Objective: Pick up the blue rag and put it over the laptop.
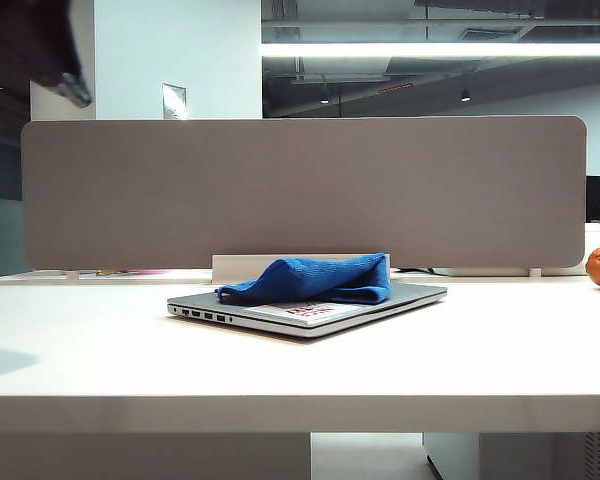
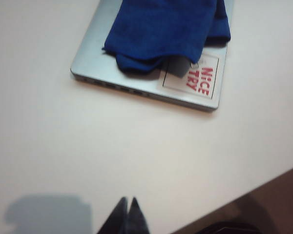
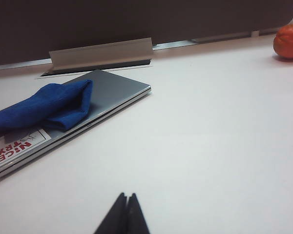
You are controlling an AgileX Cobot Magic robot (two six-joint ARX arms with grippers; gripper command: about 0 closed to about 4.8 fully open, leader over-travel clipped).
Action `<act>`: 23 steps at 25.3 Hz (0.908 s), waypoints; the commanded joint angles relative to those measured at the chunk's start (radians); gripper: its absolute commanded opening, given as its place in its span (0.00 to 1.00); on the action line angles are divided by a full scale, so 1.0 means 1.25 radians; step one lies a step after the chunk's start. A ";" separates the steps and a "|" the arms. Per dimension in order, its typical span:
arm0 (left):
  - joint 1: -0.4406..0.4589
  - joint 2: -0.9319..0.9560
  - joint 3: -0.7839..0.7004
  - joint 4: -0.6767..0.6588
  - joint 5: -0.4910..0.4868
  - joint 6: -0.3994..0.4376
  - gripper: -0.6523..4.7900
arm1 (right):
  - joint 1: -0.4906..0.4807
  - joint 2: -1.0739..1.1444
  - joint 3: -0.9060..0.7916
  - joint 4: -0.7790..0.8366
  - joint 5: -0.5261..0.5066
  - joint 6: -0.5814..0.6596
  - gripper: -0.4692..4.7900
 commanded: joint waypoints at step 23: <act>0.000 -0.286 -0.085 0.017 -0.126 -0.014 0.11 | -0.001 -0.002 -0.003 -0.006 0.104 -0.051 0.09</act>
